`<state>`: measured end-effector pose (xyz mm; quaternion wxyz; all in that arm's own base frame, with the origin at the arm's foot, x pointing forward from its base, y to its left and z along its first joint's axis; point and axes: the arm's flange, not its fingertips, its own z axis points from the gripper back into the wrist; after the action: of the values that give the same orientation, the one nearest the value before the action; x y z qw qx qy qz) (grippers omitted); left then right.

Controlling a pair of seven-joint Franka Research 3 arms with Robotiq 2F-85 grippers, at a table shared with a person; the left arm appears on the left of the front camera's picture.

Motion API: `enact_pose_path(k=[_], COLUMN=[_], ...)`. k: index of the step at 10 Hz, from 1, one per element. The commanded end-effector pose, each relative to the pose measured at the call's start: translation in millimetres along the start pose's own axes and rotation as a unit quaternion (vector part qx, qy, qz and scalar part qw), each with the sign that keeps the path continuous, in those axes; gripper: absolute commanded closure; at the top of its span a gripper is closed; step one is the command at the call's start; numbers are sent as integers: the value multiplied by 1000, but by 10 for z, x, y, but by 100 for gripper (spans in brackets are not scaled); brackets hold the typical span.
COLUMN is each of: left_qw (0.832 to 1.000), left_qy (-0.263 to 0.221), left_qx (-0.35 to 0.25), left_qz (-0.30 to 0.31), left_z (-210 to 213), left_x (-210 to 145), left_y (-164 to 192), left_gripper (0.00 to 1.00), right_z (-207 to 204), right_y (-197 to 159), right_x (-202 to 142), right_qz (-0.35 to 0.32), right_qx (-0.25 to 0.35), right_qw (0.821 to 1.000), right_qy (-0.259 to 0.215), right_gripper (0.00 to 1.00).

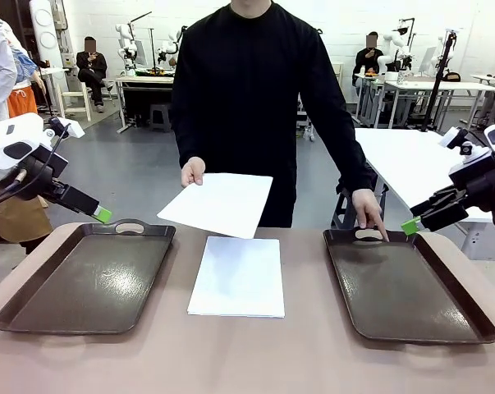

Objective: Sort the A4 documents.
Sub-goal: Receive the A4 Paper.

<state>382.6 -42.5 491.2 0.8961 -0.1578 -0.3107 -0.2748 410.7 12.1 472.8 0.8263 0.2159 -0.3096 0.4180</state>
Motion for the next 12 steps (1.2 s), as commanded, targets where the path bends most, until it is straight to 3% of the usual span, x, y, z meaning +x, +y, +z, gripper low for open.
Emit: enact_pose_path(k=[1,3,6,8,12], left_qw=[1000,1000,1000,1000,1000], left_qy=[-2,-2,-2,-2,-2], left_qx=[-3,-3,-3,-3,-3], left_qz=[0,0,0,0,0], left_z=[-4,-4,-4,-4,-4], left_x=[-5,-5,-5,-5,-5], left_y=[15,15,15,15,15], left_gripper=[0,0,0,0,0], right_z=[-240,-519,-934,-1081,-1105], right_y=[196,291,524,624,723], right_x=[-110,-338,-542,-512,-297], right_qz=[-64,-139,-274,-333,-381], right_qx=[-12,-35,0,25,66], right_qw=[997,987,951,928,910], right_qy=[31,70,146,164,149], right_gripper=[0,0,0,0,0])
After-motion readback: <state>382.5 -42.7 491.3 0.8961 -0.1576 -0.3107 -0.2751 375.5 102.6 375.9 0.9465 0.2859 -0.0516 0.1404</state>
